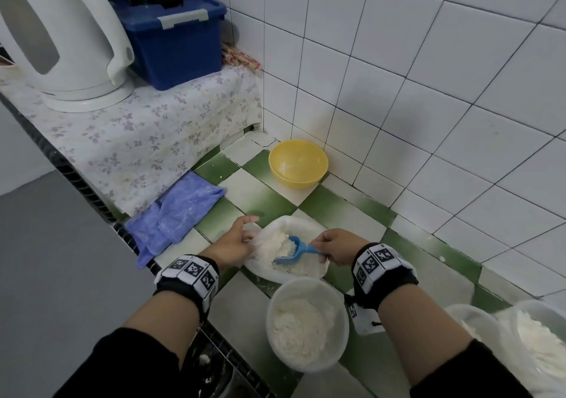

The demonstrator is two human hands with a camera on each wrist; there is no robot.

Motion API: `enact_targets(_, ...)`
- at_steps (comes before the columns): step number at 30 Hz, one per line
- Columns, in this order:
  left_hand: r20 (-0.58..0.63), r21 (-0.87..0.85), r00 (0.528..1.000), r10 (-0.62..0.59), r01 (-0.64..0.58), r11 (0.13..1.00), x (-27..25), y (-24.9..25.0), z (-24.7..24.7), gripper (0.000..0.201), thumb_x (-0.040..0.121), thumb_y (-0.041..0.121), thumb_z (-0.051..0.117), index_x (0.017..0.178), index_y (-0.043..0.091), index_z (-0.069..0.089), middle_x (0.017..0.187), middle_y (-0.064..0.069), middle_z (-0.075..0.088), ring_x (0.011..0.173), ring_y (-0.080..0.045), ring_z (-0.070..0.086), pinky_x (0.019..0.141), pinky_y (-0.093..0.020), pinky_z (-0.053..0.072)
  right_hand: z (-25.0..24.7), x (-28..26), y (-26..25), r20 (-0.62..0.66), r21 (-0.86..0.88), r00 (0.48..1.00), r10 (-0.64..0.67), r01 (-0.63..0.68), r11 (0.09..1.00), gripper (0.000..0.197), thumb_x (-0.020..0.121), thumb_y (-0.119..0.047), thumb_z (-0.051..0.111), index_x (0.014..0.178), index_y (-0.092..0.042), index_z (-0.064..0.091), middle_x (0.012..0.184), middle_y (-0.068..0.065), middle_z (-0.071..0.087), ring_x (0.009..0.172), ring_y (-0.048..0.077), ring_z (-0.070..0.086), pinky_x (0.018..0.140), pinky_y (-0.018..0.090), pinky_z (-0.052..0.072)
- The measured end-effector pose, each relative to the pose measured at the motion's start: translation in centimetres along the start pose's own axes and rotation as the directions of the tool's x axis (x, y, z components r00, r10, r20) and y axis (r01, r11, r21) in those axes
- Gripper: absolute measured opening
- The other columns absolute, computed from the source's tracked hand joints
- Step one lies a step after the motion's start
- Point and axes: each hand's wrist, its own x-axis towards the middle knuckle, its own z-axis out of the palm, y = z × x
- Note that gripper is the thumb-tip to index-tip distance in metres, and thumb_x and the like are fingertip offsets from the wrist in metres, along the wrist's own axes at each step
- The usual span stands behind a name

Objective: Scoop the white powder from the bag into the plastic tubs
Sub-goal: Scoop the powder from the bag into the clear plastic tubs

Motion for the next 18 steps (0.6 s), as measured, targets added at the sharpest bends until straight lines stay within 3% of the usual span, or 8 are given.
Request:
enact_targets(3,0.012,-0.022,1.000,-0.027,0.028,0.999,-0.1,0.1,0.0,0.057,0.094,-0.007,0.047,0.134,0.029,0.030,0.105,0.004,0.059,0.087,-0.016,0.058,0.065,-0.032,0.047,0.3,0.2,0.2,0.007,0.017,1.000,-0.005,0.005,1.000,0.025,0.098,-0.025,0.046,0.107,-0.008,0.062,0.071,-0.002,0.062,0.053,0.011,0.041,0.051,0.021,0.036)
enact_targets(8,-0.064,-0.026,0.998,-0.014,0.012,1.000,-0.6,0.3,0.5,0.057,0.095,-0.003,0.049,0.142,0.024,0.031,0.110,-0.001,0.052,0.082,-0.018,0.054,0.045,-0.021,0.043,0.2,0.0,0.5,0.020,0.132,1.000,0.007,-0.009,0.991,0.025,0.098,-0.022,0.047,0.109,-0.005,0.063,0.072,0.002,0.060,0.053,0.011,0.039,0.049,0.022,0.034)
enact_targets(11,-0.122,-0.011,0.993,-0.004,0.003,1.000,-0.8,0.5,0.7,0.053,0.096,0.002,0.050,0.141,0.024,0.033,0.115,-0.001,0.048,0.080,-0.016,0.053,0.048,-0.024,0.042,-0.2,-0.6,0.7,0.007,0.168,1.000,0.014,-0.015,0.986,0.023,0.097,-0.021,0.048,0.108,-0.007,0.062,0.072,0.003,0.059,0.052,0.011,0.038,0.048,0.022,0.033)
enact_targets(16,-0.179,-0.040,0.984,-0.013,0.006,0.999,-1.6,0.6,1.1,0.052,0.096,0.004,0.051,0.143,0.017,0.032,0.105,0.000,0.050,0.076,-0.016,0.053,0.052,-0.026,0.041,-1.4,-2.3,1.3,-0.025,0.206,1.000,-0.006,0.011,0.979,0.018,0.098,-0.015,0.045,0.097,-0.013,0.063,0.070,0.004,0.057,0.051,0.011,0.037,0.048,0.022,0.031)
enact_targets(18,-0.192,-0.050,0.981,-0.020,0.011,0.999,-2.0,0.6,1.4,0.053,0.097,0.005,0.051,0.145,0.015,0.030,0.109,-0.003,0.051,0.073,-0.015,0.053,0.053,-0.025,0.041,-1.9,-3.3,1.5,-0.041,0.233,0.999,-0.010,0.019,0.972,0.020,0.098,-0.012,0.043,0.095,-0.014,0.063,0.069,0.004,0.055,0.051,0.011,0.036,0.048,0.022,0.030)
